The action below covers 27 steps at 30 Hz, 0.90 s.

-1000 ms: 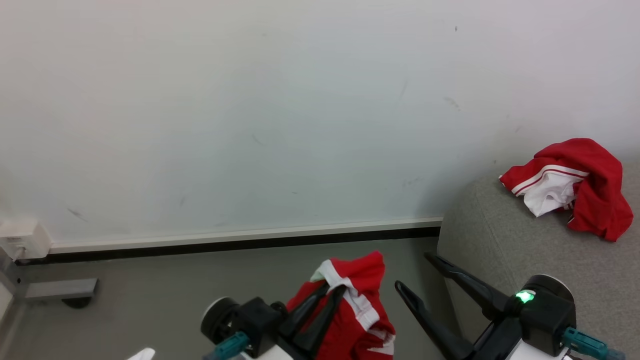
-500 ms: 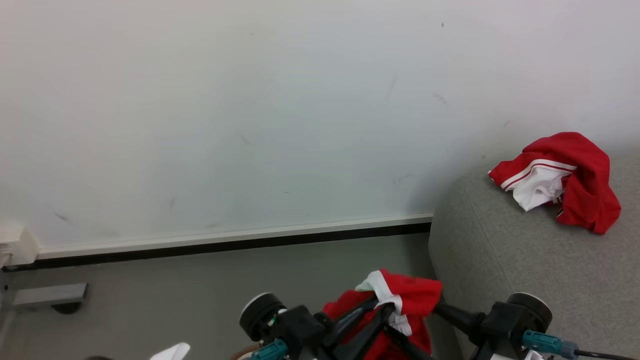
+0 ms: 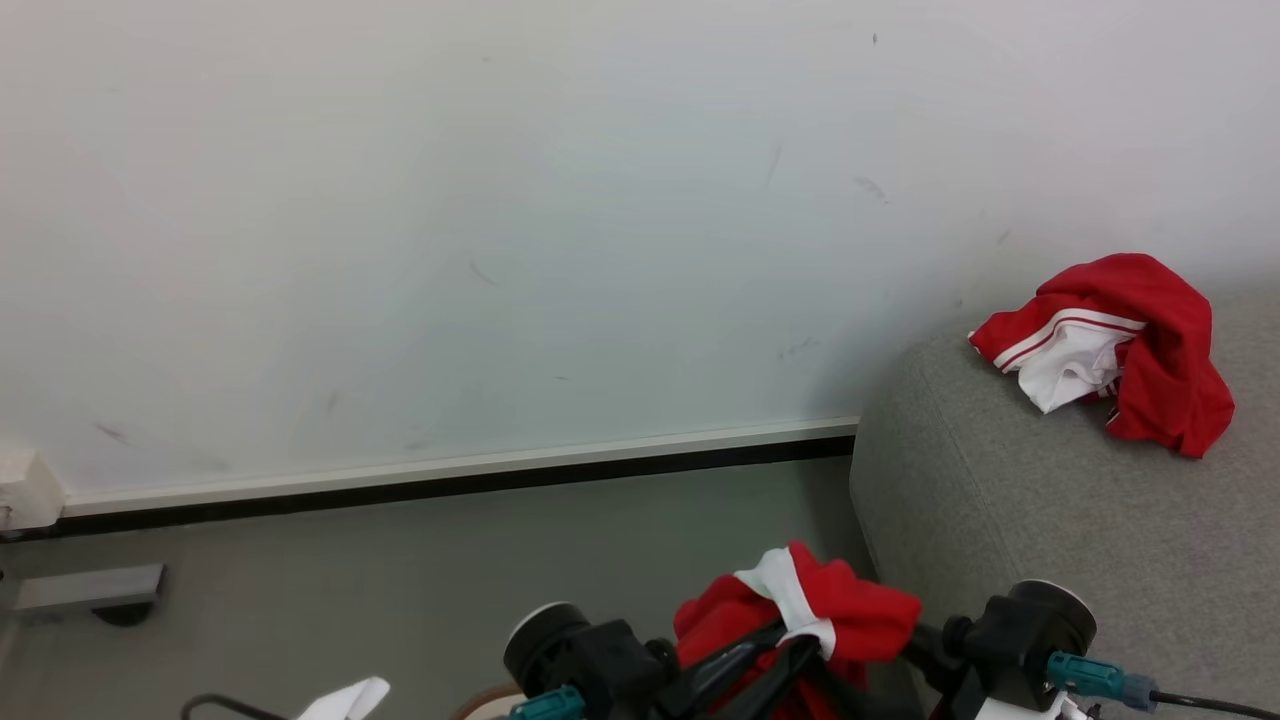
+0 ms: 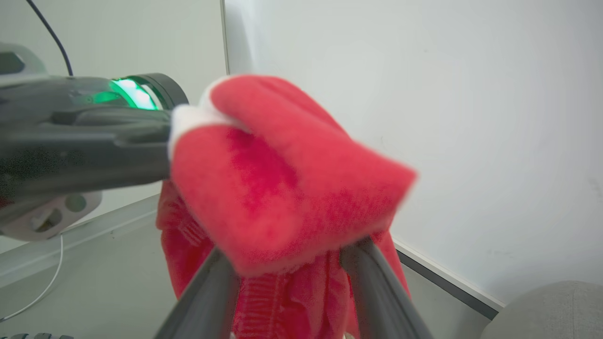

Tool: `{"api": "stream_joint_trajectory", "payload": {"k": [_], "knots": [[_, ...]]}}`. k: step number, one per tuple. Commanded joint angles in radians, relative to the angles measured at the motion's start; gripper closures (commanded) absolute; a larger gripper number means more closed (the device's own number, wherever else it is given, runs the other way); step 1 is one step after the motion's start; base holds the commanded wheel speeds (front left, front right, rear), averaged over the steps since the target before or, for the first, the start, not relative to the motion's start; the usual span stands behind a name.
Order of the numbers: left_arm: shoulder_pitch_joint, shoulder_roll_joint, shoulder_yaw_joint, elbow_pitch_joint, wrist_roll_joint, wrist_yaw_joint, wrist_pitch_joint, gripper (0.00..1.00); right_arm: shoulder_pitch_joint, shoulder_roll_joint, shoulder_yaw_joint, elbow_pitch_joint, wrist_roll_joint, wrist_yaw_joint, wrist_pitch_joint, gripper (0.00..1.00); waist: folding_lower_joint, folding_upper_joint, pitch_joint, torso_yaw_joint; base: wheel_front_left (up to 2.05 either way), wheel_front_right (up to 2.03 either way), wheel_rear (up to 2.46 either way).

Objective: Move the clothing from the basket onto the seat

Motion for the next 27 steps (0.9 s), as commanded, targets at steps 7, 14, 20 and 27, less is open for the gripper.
{"api": "stream_joint_trajectory", "payload": {"k": [7, 14, 20, 27], "knots": [[0.012, 0.007, 0.009, 0.025, 0.001, 0.020, -0.019, 0.44, 0.004, -0.009, -0.034, 0.019, 0.043, -0.002, -0.037, 1.00, -0.0001, 0.0000, 0.007, -0.003, 0.00, 0.00, 0.00], [0.024, 0.007, 0.018, 0.057, 0.017, 0.052, -0.049, 0.00, 0.045, -0.023, -0.112, 0.030, 0.054, -0.002, -0.069, 1.00, -0.0001, 0.0000, 0.017, -0.019, 0.00, 0.00, 0.00], [0.033, 0.004, 0.028, 0.096, 0.023, 0.074, -0.077, 0.00, 0.089, -0.036, -0.211, 0.040, 0.034, -0.002, -0.087, 1.00, -0.0001, 0.0000, 0.030, -0.055, 0.00, 0.00, 0.00], [0.040, -0.003, 0.027, 0.133, 0.019, 0.086, -0.103, 0.00, 0.135, -0.040, -0.302, 0.023, 0.006, -0.002, -0.078, 1.00, -0.0001, 0.0000, 0.035, -0.142, 0.00, 0.00, 0.00]]}}
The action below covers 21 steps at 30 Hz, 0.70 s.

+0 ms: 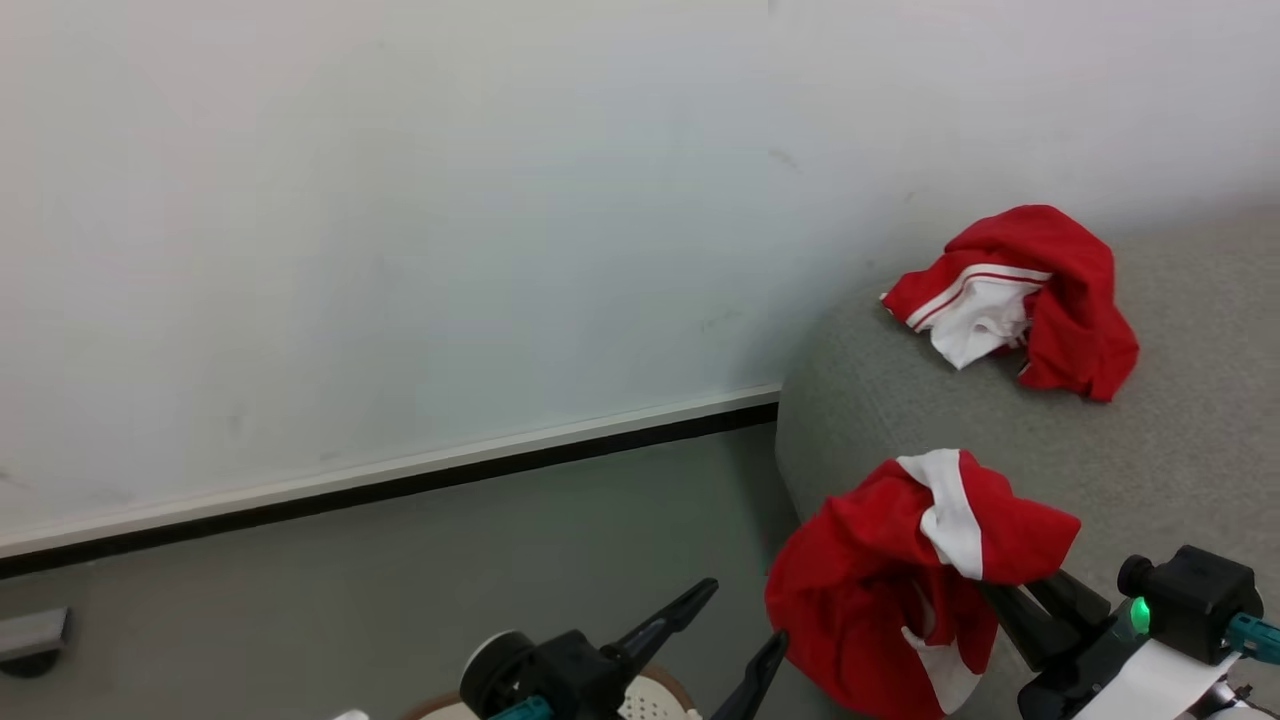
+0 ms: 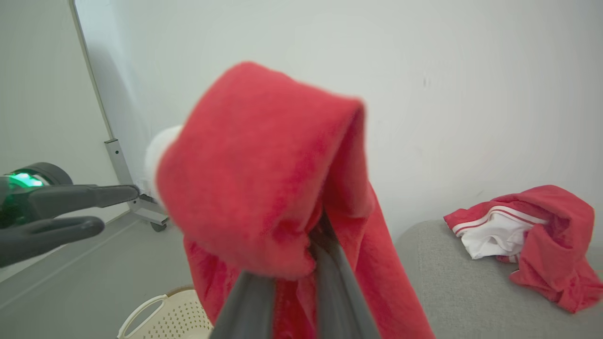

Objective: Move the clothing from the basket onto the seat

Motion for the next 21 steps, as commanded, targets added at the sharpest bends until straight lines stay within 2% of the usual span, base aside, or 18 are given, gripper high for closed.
{"api": "stream_joint_trajectory", "payload": {"k": [1, 12, 21], "knots": [[0.012, -0.004, 0.000, 0.007, 0.002, 0.002, -0.013, 0.00, 0.016, -0.003, -0.014, -0.006, -0.012, -0.002, 0.003, 1.00, -0.0001, 0.0000, 0.002, -0.038, 0.00, 0.00, 0.00], [-0.001, -0.032, -0.016, 0.051, -0.012, 0.001, -0.046, 0.00, 0.077, -0.005, -0.112, -0.055, -0.050, -0.002, 0.044, 1.00, -0.0001, 0.0000, -0.011, -0.189, 0.00, 0.00, 0.00], [-0.012, -0.042, -0.026, 0.077, -0.014, -0.001, -0.061, 0.00, 0.109, 0.001, -0.152, -0.096, -0.069, -0.002, 0.073, 1.00, -0.0001, 0.0000, -0.012, -0.224, 0.00, 0.00, 0.00]]}}
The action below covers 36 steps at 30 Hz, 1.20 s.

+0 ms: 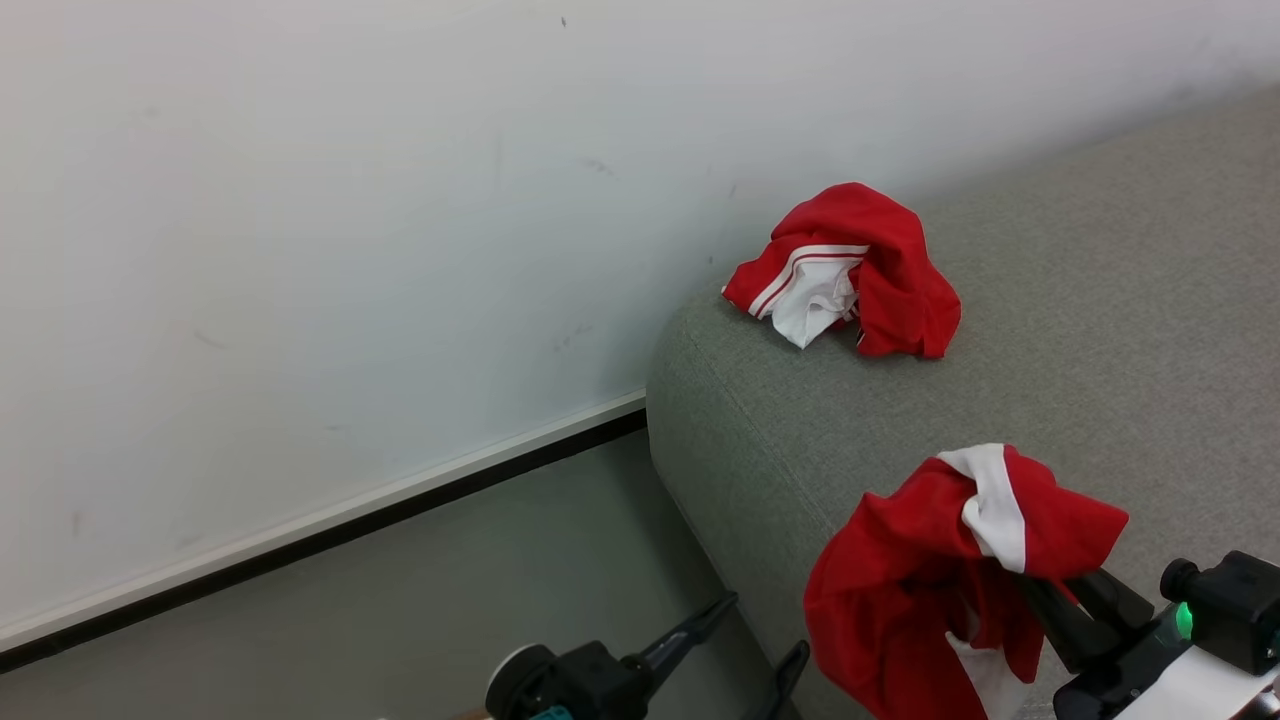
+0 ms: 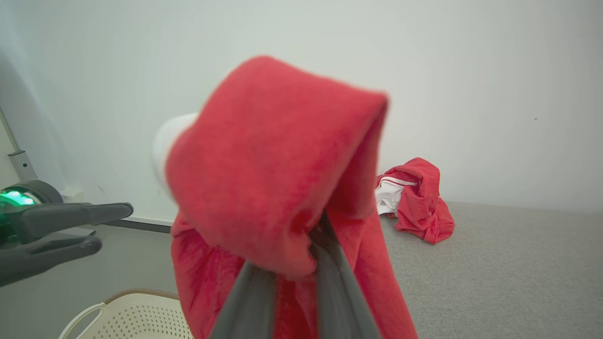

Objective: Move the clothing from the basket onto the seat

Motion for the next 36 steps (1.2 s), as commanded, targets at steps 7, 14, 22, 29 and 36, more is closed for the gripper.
{"api": "stream_joint_trajectory", "payload": {"k": [7, 14, 22, 29, 36], "knots": [[-0.011, 0.000, -0.009, 0.013, -0.007, -0.002, -0.008, 0.00, 0.025, 0.014, -0.020, -0.018, -0.018, -0.002, 0.011, 1.00, 0.0000, -0.0001, 0.003, 0.010, 0.00, 0.00, 0.00], [-0.009, 0.001, -0.018, 0.019, -0.006, 0.005, -0.002, 0.00, 0.034, 0.026, -0.035, -0.014, -0.027, -0.002, 0.002, 1.00, 0.0000, -0.0001, 0.021, 0.039, 0.00, 0.00, 0.00], [-0.042, 0.023, -0.011, -0.004, 0.016, 0.023, 0.019, 0.00, -0.036, 0.050, -0.057, 0.005, -0.051, -0.002, -0.023, 1.00, 0.0000, -0.0001, 0.130, 0.093, 0.00, 0.00, 0.00], [-0.146, 0.068, 0.027, -0.057, 0.054, 0.033, 0.057, 0.00, -0.257, 0.090, -0.147, 0.065, -0.092, -0.002, -0.079, 1.00, 0.0000, -0.0001, 0.371, 0.162, 0.00, 0.00, 0.00], [-0.261, 0.102, 0.073, -0.101, 0.095, 0.042, 0.076, 0.00, -0.536, 0.090, -0.324, 0.197, -0.114, -0.002, -0.114, 1.00, 0.0000, -0.0001, 0.580, 0.227, 0.00, 0.00, 0.00]]}}
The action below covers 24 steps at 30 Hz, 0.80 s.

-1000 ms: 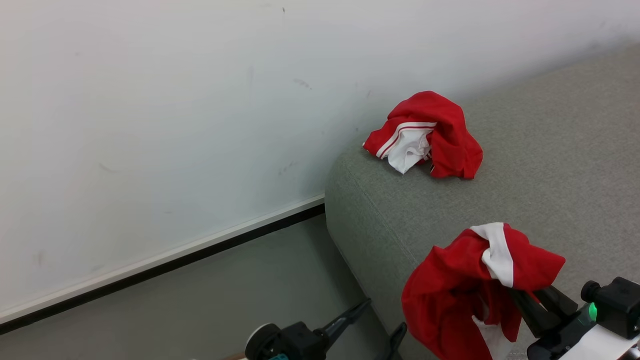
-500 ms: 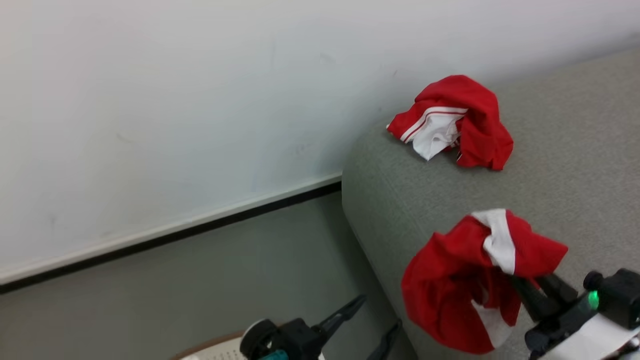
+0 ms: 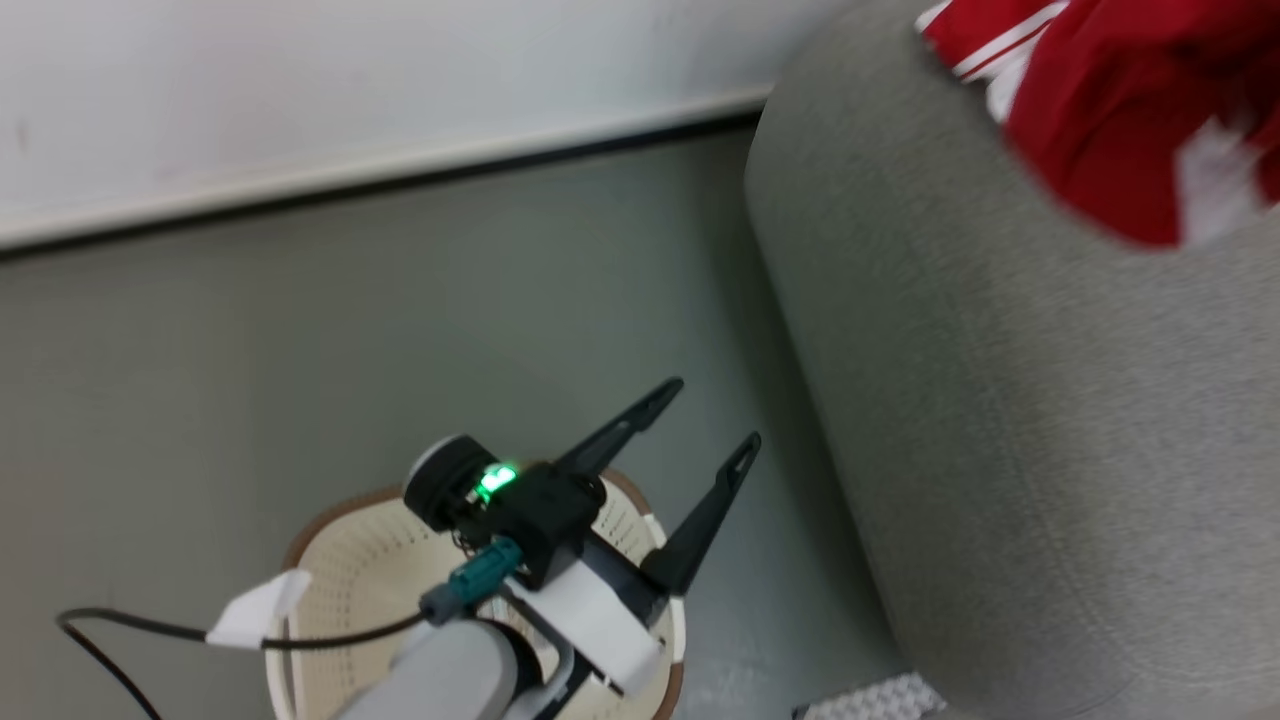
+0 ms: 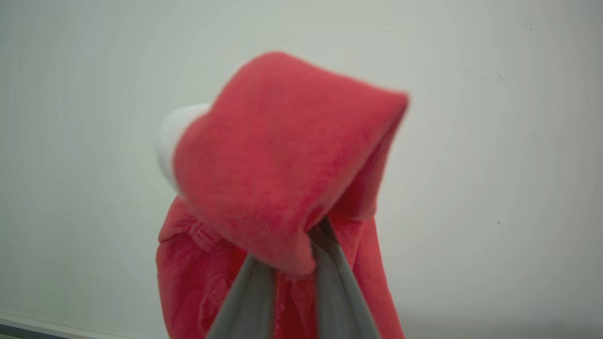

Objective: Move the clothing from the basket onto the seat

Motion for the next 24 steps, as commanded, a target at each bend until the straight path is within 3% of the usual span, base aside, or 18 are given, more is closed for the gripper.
{"api": "stream_joint_trajectory", "payload": {"k": [1, 13, 16, 24], "knots": [[-0.034, 0.014, 0.014, -0.013, 0.019, 0.004, 0.004, 0.00, -0.080, -0.013, -0.030, 0.035, -0.007, -0.002, -0.004, 1.00, -0.0003, 0.0000, 0.169, 0.076, 0.00, 0.00, 0.00], [-0.123, 0.035, 0.058, -0.070, 0.043, 0.037, 0.014, 0.00, -0.514, -0.163, -0.285, 0.405, -0.056, -0.002, 0.016, 1.00, -0.0003, 0.0000, 0.357, 0.134, 0.00, 0.00, 0.00], [-0.133, 0.032, 0.058, -0.078, 0.046, 0.043, 0.015, 0.00, -0.558, -0.157, -0.343, 0.526, -0.083, -0.002, 0.022, 1.00, -0.0003, 0.0000, 0.381, 0.148, 0.00, 0.00, 0.00], [-0.115, 0.032, 0.079, -0.075, 0.033, 0.072, -0.001, 0.00, -0.547, -0.041, -0.414, 0.816, -0.120, -0.002, -0.031, 1.00, -0.0003, 0.0000, 0.390, 0.160, 0.00, 0.00, 0.00]]}}
